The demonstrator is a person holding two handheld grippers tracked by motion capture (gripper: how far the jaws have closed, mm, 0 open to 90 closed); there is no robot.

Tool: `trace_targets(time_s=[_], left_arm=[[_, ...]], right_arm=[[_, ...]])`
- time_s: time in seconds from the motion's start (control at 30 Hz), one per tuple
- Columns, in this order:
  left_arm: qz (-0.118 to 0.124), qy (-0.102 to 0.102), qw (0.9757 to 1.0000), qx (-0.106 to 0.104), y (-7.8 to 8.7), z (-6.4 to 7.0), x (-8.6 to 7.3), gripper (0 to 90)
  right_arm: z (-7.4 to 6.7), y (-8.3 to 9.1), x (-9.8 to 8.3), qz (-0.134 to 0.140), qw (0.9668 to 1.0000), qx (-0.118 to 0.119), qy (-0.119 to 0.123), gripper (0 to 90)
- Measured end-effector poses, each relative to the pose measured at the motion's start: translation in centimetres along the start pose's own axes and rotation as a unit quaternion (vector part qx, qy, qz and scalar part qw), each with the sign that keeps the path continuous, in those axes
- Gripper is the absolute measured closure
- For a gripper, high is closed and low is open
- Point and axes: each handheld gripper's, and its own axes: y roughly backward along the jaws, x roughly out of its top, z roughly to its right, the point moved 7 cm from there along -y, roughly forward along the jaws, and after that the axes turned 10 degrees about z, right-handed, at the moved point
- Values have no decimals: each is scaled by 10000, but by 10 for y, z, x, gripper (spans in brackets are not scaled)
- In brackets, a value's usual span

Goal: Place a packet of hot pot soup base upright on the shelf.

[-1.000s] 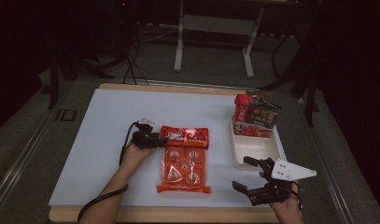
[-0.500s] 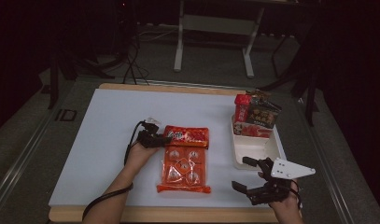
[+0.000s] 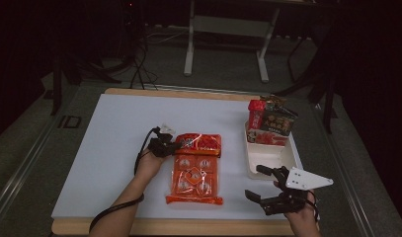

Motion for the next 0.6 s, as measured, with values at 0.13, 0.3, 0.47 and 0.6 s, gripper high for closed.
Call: trace_targets(time_s=[0.13, 0.3, 0.47, 0.6], left_arm=[[134, 31, 9999, 25, 7, 3, 6, 900], [335, 44, 9994, 30, 18, 6, 12, 900], [514, -16, 9987, -3, 33, 12, 23, 900], [612, -75, 9981, -64, 43, 17, 29, 900]], right_arm=[[0, -1, 0, 32, 10000, 64, 59, 136], [-1, -1, -1, 17, 9999, 82, 58, 135], [2, 1, 0, -143, 9995, -143, -233, 125], [3, 4, 4, -80, 9994, -199, -288, 113]])
